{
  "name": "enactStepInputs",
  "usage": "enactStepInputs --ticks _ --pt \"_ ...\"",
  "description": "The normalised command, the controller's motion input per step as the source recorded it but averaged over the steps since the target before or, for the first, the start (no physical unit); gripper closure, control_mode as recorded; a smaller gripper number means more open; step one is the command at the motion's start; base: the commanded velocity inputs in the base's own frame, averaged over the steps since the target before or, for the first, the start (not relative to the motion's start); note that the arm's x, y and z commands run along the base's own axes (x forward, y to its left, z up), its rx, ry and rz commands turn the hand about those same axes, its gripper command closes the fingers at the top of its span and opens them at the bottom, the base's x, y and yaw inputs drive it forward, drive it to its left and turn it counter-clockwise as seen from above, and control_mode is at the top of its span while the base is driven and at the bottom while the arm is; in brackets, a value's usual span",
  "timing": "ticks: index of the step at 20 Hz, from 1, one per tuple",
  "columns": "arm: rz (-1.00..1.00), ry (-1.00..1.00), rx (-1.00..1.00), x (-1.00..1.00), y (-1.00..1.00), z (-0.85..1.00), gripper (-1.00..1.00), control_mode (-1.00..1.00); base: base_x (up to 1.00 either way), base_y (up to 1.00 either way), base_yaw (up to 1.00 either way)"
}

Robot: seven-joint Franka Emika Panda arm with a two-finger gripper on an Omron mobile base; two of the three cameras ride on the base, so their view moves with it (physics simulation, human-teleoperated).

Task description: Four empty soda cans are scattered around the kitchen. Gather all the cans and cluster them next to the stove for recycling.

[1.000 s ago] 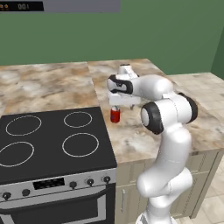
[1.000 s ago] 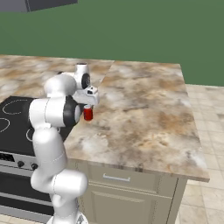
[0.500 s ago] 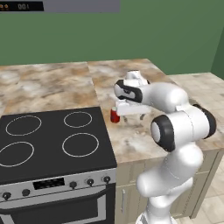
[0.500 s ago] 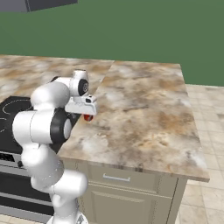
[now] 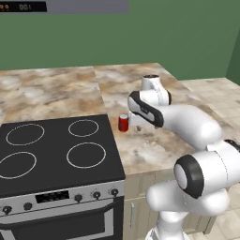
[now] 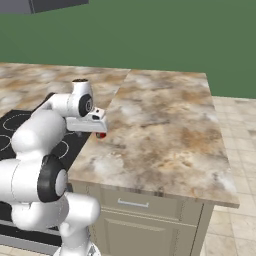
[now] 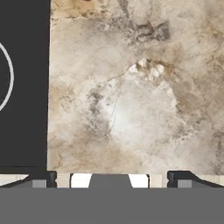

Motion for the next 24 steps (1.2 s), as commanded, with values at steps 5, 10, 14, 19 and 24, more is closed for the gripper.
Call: enactStepInputs --ticks 5,10,14,19,24 --pt "0.10 -0.20 0.00 0.03 -0.21 0.27 -1.00 -1.00 0.00 0.00 0.00" --pt "0.03 0.00 0.00 0.00 -0.03 0.00 -1.00 -1.00 0.00 0.00 0.00" --pt "0.00 0.00 0.00 0.00 0.00 0.00 -1.00 -1.00 0.00 0.00 0.00" --pt "0.00 0.00 0.00 0.00 0.00 0.00 -1.00 1.00 -0.02 0.00 0.00" --pt "0.00 0.00 0.00 0.00 0.00 0.00 -1.00 1.00 -0.27 -0.32 -0.08"
